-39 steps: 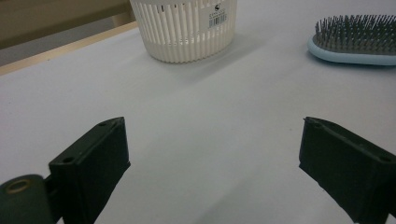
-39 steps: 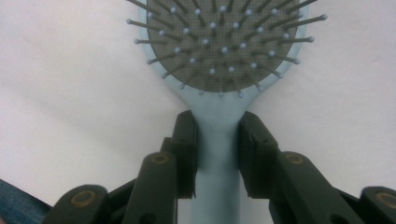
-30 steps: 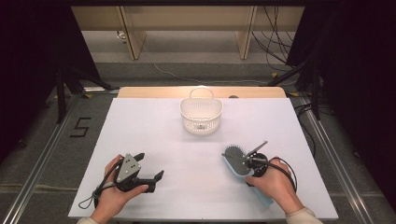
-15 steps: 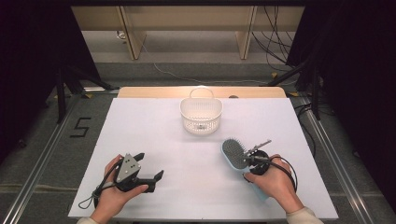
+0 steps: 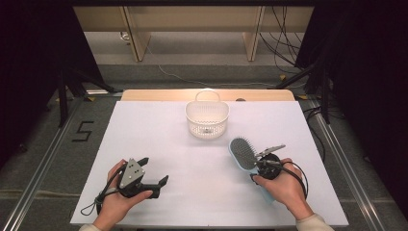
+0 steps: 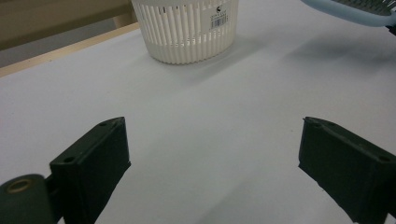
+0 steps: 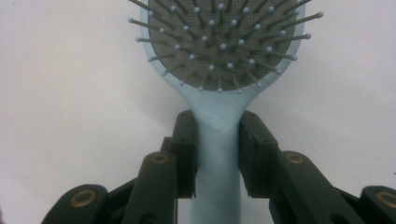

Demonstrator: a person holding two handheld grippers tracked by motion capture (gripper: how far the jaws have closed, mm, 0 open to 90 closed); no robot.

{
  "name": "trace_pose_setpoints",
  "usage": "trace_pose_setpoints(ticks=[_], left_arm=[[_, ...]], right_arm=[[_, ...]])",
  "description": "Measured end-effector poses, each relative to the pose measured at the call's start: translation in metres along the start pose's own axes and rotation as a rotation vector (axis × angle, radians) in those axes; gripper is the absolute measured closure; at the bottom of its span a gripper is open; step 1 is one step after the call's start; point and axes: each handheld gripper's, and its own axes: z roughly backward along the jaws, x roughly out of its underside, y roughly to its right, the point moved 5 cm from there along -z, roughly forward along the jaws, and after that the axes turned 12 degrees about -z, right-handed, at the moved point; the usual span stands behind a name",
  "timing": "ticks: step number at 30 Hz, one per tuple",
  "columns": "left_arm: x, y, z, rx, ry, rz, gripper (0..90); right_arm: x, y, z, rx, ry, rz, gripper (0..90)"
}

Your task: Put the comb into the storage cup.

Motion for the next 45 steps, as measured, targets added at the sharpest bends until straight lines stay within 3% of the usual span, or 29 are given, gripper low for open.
trace_pose_setpoints(ticks=[26, 45], left_arm=[[0.0, -0.0002, 0.0001, 0.001, 0.0, 0.0, 8.1], [-0.0001, -0.0004, 0.0002, -0.001, 0.0, 0.0, 8.2]], right_arm=[[-0.0066, 0.0048, 0.0033, -0.029, 0.134, -0.011, 70.5], [-0.0079, 0.0078, 0.003, -0.027, 0.152, -0.017, 70.5]])
